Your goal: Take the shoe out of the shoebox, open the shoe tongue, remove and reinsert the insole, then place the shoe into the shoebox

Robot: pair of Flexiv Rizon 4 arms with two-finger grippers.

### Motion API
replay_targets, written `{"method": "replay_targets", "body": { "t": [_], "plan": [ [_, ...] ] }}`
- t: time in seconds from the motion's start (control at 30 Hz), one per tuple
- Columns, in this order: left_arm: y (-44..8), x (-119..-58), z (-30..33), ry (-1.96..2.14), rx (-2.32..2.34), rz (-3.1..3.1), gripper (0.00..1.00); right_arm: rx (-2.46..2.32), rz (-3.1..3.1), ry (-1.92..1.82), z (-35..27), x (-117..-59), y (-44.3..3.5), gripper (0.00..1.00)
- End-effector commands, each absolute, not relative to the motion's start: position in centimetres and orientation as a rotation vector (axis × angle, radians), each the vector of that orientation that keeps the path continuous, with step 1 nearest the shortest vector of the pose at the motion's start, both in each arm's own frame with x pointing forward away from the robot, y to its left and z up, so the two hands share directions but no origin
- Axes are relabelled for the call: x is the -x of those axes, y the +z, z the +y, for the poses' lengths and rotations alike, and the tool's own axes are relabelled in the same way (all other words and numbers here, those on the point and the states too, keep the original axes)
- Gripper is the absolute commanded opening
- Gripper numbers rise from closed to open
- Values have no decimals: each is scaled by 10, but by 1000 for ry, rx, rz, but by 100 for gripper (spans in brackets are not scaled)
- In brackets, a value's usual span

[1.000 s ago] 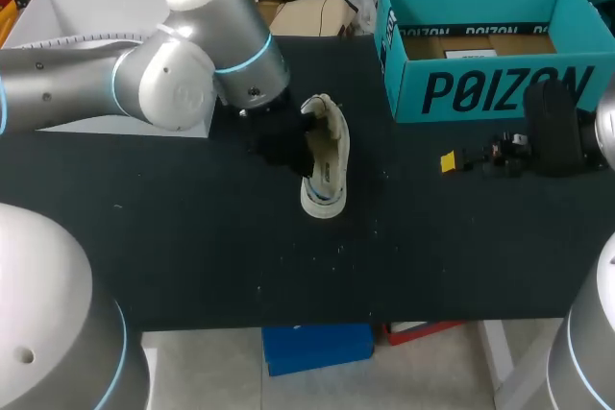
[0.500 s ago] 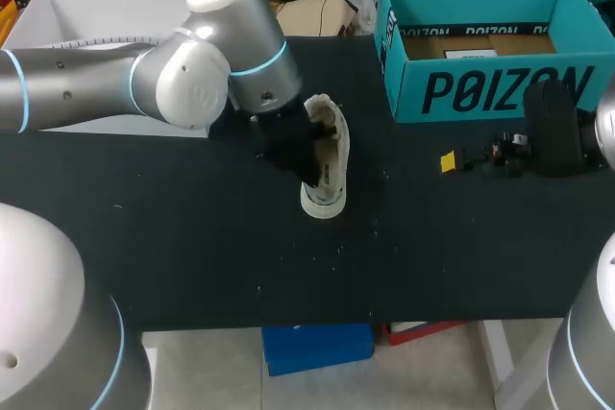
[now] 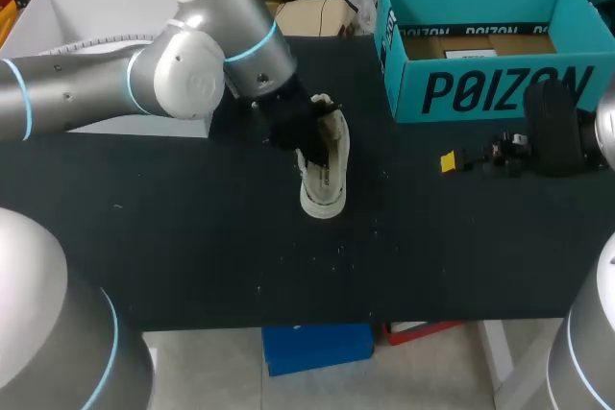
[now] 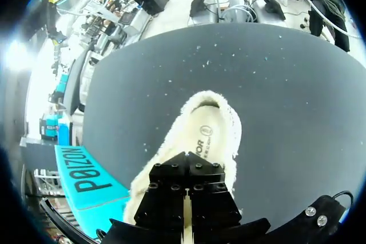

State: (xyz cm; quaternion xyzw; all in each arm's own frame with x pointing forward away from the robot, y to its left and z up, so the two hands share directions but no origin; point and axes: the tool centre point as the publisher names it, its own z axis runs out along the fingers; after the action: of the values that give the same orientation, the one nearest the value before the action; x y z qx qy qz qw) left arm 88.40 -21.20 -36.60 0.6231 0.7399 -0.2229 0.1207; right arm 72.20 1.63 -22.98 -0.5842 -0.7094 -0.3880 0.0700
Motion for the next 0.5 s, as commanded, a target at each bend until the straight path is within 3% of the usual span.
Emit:
{"method": "replay_targets", "body": {
  "t": [0.03,0.5],
  "plan": [
    [-329,-887,-177,-771,-1602,2047,0,1760,-2134,-1169,17,-722,-231,100],
    [-301,-940,-153,-657,-1269,2032,0,1760,-2134,-1169,17,-722,-231,100]
  ]
}}
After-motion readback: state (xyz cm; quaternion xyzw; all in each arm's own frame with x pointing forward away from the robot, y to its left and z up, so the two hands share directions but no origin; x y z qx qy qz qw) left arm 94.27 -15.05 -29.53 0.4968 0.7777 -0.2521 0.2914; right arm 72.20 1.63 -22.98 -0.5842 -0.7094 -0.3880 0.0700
